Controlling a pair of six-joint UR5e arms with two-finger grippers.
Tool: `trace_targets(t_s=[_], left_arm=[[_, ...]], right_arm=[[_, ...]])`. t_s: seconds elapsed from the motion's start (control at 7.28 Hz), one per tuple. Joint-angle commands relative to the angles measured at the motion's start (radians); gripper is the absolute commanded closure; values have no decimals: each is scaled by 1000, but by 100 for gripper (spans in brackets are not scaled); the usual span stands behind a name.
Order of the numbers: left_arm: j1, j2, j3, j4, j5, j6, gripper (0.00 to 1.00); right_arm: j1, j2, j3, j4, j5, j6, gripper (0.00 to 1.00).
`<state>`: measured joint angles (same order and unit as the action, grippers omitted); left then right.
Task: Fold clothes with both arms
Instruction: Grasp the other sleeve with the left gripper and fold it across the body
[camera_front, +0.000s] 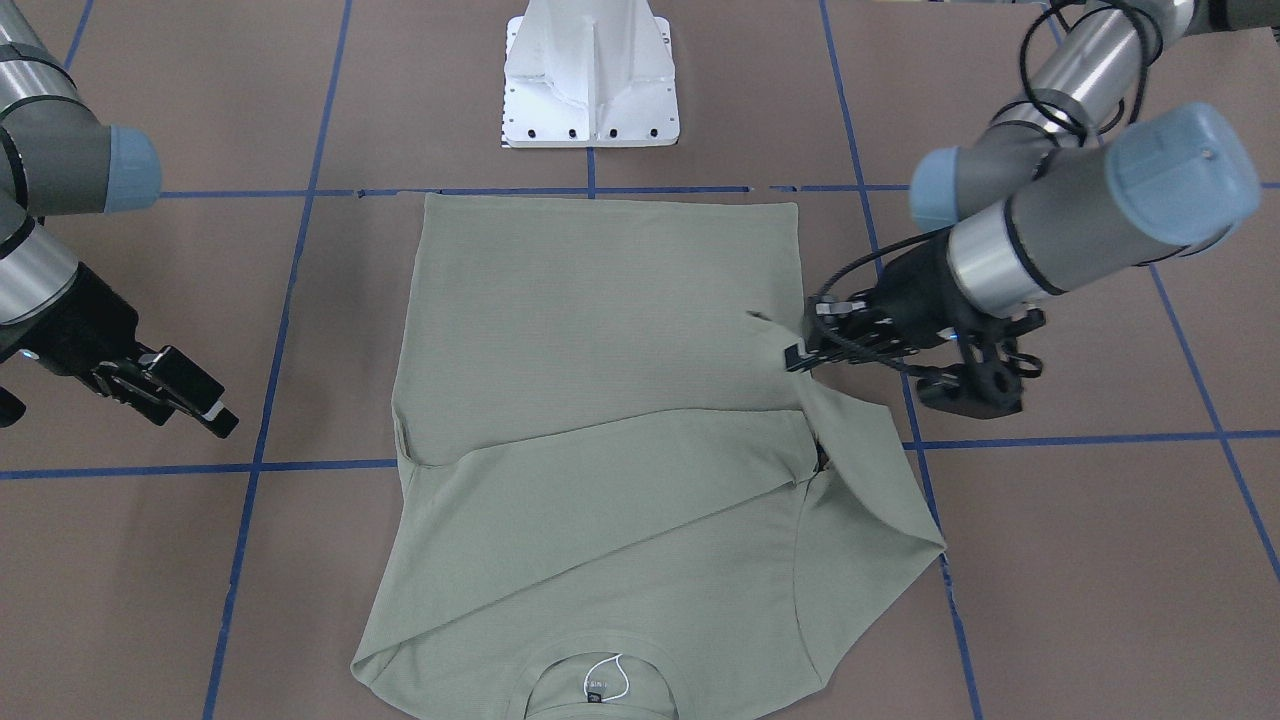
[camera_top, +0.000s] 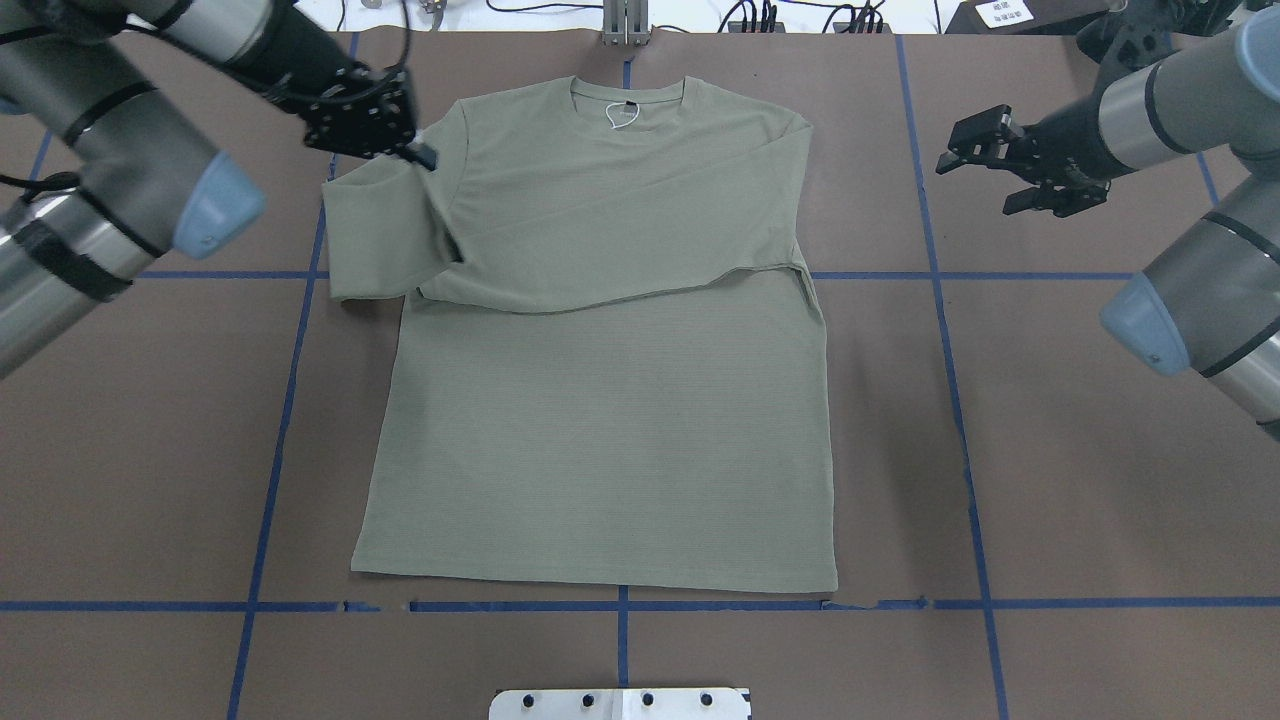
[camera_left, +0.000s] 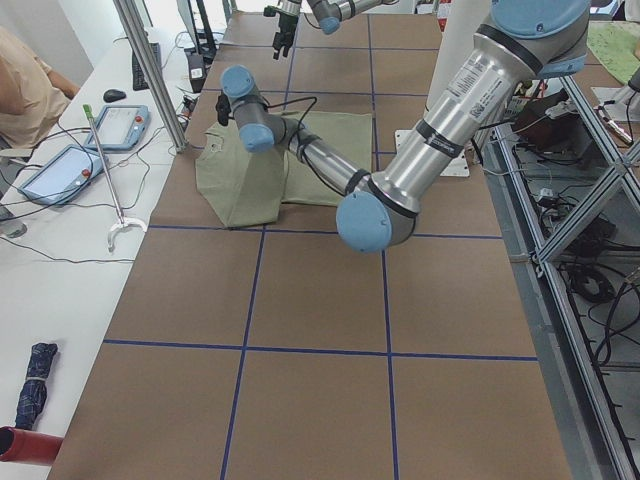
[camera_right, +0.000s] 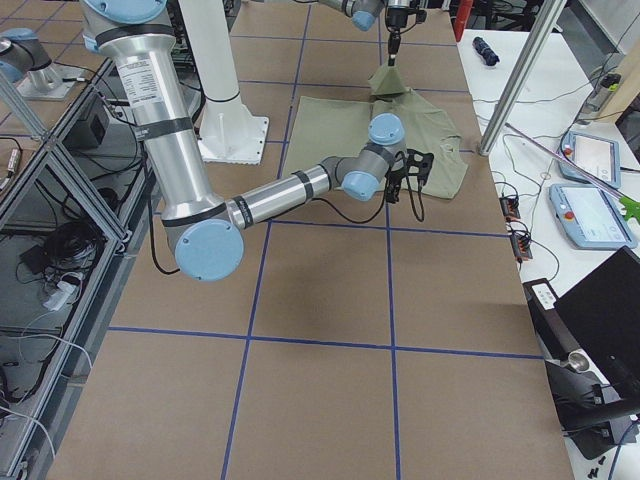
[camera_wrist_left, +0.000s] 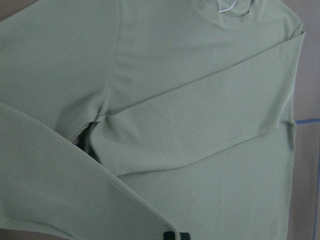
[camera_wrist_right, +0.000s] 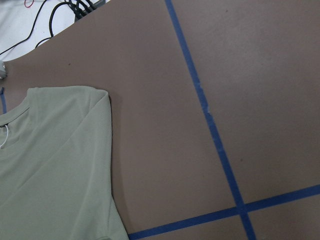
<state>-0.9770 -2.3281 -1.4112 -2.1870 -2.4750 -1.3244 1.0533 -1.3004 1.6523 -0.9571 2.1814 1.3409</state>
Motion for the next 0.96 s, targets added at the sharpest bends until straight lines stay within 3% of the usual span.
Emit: trace_targets(t_s=[0.0,0.14,0.27,0.82], left_arm=[[145,-221,221,-192,297,-195,100],[228,-290,345,-315,476,-252,100],[288,-333,423,-336,573,-254,100],[371,-419,606,-416,738,-257,100]], right_arm=[[87,-77,4,3,73,-105,0],[121,-112,1,3,99,-196,0],[129,-123,0,3,100,-218,0],[132,-160,10,6,106,-218,0]])
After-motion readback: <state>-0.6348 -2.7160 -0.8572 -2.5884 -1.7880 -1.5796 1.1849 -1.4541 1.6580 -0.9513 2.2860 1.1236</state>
